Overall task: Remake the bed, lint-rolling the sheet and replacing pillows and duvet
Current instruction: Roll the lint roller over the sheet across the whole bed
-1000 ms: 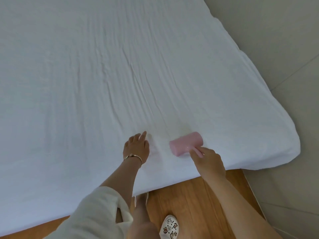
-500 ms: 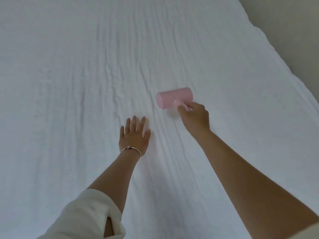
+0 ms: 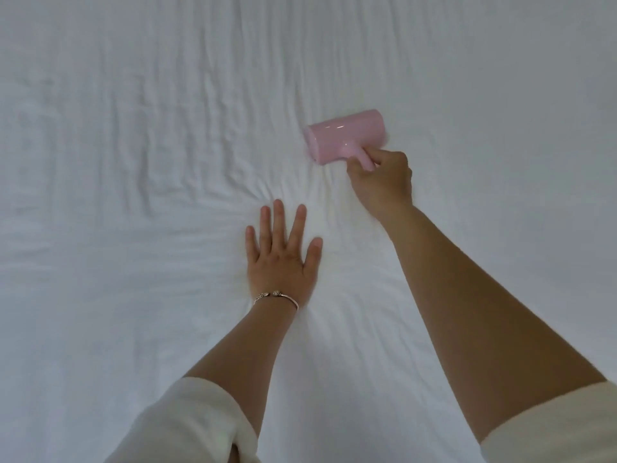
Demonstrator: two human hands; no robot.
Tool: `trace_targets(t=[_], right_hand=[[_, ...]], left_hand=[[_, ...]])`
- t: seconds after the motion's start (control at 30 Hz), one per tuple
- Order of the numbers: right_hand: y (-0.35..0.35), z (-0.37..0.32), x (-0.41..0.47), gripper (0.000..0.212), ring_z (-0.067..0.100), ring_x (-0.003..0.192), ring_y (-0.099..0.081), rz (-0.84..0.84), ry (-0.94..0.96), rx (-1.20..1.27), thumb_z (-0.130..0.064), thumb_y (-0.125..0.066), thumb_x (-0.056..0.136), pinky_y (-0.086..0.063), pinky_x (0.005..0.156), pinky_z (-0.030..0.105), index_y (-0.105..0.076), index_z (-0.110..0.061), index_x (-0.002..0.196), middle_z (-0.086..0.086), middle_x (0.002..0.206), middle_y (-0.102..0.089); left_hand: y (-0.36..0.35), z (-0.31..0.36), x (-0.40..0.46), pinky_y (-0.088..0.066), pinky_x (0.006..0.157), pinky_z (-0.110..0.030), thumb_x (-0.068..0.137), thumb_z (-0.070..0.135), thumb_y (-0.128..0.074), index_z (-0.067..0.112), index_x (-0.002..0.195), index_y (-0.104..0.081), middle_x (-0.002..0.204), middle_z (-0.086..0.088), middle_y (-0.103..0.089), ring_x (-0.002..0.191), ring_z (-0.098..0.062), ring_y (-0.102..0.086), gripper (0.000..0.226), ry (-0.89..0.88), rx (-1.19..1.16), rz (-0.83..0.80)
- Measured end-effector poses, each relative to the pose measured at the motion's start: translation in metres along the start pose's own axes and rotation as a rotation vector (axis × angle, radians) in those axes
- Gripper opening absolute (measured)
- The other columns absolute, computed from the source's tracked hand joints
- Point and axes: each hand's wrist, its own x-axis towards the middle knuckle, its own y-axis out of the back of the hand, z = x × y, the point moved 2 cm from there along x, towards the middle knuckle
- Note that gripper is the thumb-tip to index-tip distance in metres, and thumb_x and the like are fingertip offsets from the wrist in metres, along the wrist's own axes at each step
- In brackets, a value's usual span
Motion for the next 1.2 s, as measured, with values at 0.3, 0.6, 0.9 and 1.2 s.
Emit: trace_targets(t=[0.3, 0.6, 0.9, 1.2], right_hand=[[0.046, 0.078, -0.133, 0.017, 0.014, 0.056, -0.035, -0.004, -0.098, 0.006, -0.03, -0.06, 0.088, -0.037, 0.058, 0.023, -0.066, -0.015, 0.084, -0.005, 0.057, -0.038], [0.092, 0.177, -0.287, 0.028, 0.01, 0.055, -0.039, -0.004, -0.183, 0.101, -0.024, -0.061, 0.089, -0.04, 0.062, 0.023, -0.071, -0.039, 0.112, -0.014, 0.049, -0.042], [0.157, 0.256, -0.433, 0.028, 0.004, 0.058, -0.052, -0.135, -0.239, 0.097, -0.025, -0.059, 0.094, -0.046, 0.057, 0.018, -0.065, -0.048, 0.109, -0.008, 0.067, -0.062], [0.202, 0.232, -0.45, 0.015, 0.013, 0.066, -0.055, -0.118, -0.169, 0.065, -0.036, -0.057, 0.091, -0.043, 0.061, 0.028, -0.069, -0.044, 0.086, 0.002, 0.072, -0.064]], left_hand=[[0.015, 0.002, -0.013, 0.013, 0.118, -0.045, 0.097, 0.058, -0.005, 0.035, 0.151, 0.014, 0.16, -0.002, 0.018, 0.147, -0.02, 0.018, 0.062, -0.03, 0.053, -0.019], [-0.016, 0.028, -0.171, 0.012, 0.118, -0.044, 0.098, 0.054, -0.008, 0.036, 0.151, 0.013, 0.16, 0.0, 0.019, 0.147, -0.021, 0.019, 0.059, -0.078, 0.044, -0.09], [-0.047, 0.043, -0.319, 0.01, 0.119, -0.043, 0.101, 0.048, -0.007, 0.035, 0.15, 0.018, 0.158, 0.002, 0.025, 0.145, -0.02, 0.023, 0.056, -0.157, 0.075, -0.224], [-0.052, 0.031, -0.383, 0.012, 0.118, -0.041, 0.096, 0.06, -0.029, 0.036, 0.148, 0.022, 0.155, 0.007, 0.031, 0.144, -0.017, 0.027, 0.077, -0.257, 0.101, -0.335]])
